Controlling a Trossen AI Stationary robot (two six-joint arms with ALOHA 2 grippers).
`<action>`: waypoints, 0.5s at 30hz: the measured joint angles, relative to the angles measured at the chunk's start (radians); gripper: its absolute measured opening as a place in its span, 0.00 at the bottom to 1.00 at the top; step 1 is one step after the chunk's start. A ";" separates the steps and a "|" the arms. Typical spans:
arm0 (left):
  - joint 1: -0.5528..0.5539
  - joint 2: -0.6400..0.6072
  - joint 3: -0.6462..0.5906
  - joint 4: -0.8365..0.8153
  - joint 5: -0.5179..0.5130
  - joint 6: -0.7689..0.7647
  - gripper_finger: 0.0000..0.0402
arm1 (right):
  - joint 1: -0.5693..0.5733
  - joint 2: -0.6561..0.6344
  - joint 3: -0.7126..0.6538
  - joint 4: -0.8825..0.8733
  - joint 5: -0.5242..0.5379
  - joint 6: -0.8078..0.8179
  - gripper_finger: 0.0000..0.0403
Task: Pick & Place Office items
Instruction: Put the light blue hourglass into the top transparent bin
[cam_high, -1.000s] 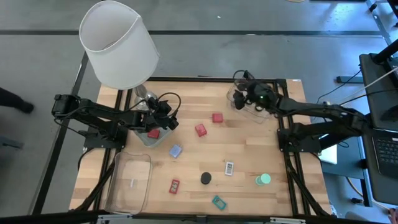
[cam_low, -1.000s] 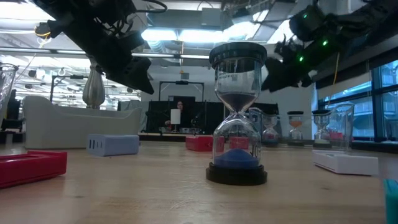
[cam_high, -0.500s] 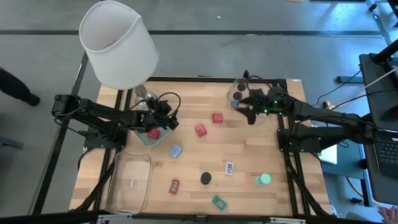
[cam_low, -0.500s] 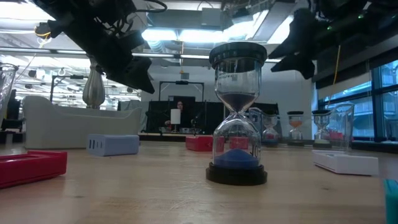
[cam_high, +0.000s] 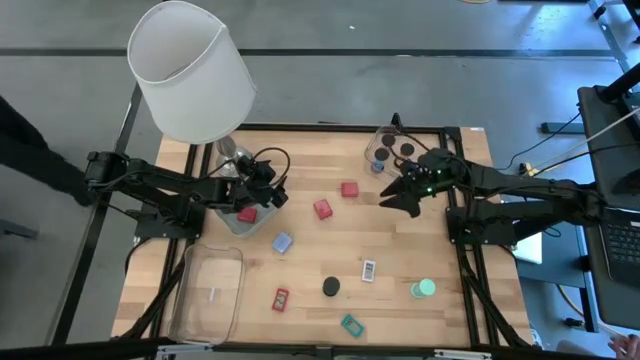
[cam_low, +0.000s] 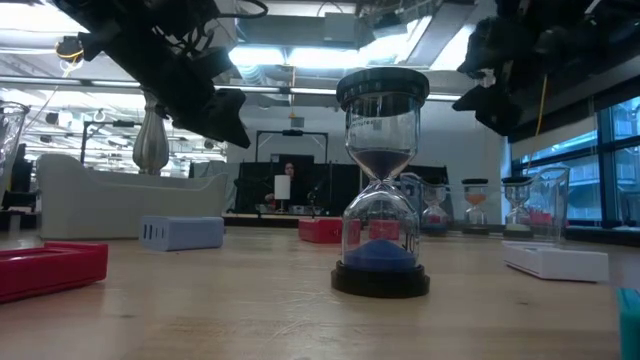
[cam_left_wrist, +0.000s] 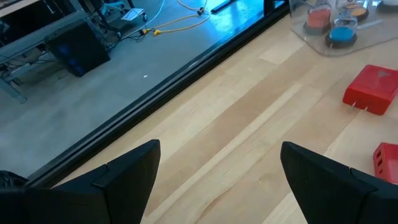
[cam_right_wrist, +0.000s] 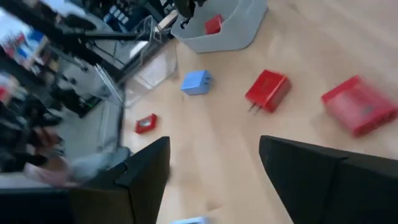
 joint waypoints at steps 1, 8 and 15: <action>0.000 0.000 0.000 0.000 0.001 0.000 0.82 | 0.013 0.000 0.000 0.002 0.000 0.047 0.65; 0.000 0.000 0.000 -0.005 0.010 0.028 0.82 | 0.181 0.001 0.000 0.119 0.094 0.188 0.78; 0.000 0.000 0.000 -0.005 0.030 0.062 0.82 | 0.411 0.002 0.000 0.208 0.332 0.479 0.80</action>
